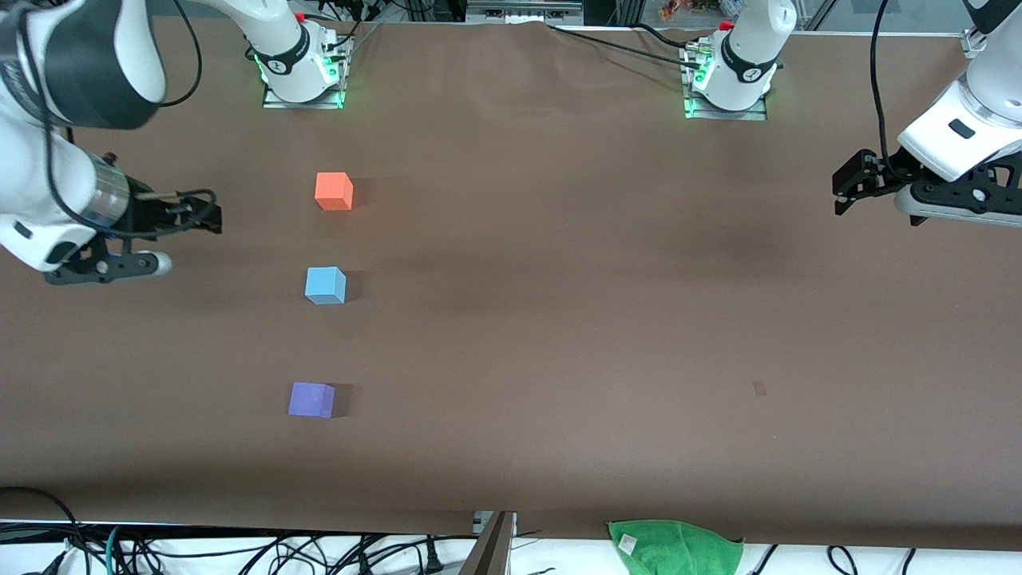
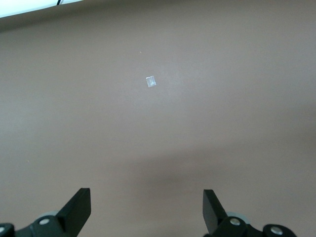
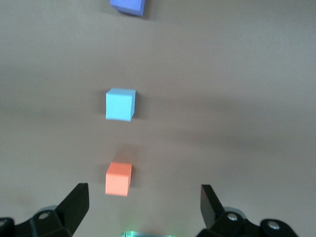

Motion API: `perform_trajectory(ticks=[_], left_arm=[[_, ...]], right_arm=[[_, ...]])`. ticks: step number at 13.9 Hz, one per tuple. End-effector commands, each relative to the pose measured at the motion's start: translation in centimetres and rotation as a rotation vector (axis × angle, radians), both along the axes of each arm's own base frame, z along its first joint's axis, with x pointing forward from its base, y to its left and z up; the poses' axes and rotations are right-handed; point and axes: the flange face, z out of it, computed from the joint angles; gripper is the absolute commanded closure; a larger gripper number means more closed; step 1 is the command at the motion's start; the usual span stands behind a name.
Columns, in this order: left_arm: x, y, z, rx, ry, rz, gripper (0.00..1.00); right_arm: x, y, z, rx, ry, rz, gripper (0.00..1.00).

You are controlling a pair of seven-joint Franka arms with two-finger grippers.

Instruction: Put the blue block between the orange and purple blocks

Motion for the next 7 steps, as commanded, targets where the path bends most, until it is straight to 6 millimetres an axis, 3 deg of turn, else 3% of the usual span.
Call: perform_trajectory(ticks=[1,4,7], left_arm=[[0.3,0.2,0.6,0.019,-0.004,-0.016,0.0],[0.3,0.0,0.6,0.019,-0.004,-0.019,0.0],[0.6,-0.2,0.6,0.018,-0.006,-0.02,0.0]], right_arm=[[-0.6,-0.1,1.9,-0.009,0.044,0.001,0.0],[-1.4,-0.8,3.4,-0.005,0.083,-0.021,0.0],[-2.6,0.2,4.9,0.008,0.064,0.042,0.0]])
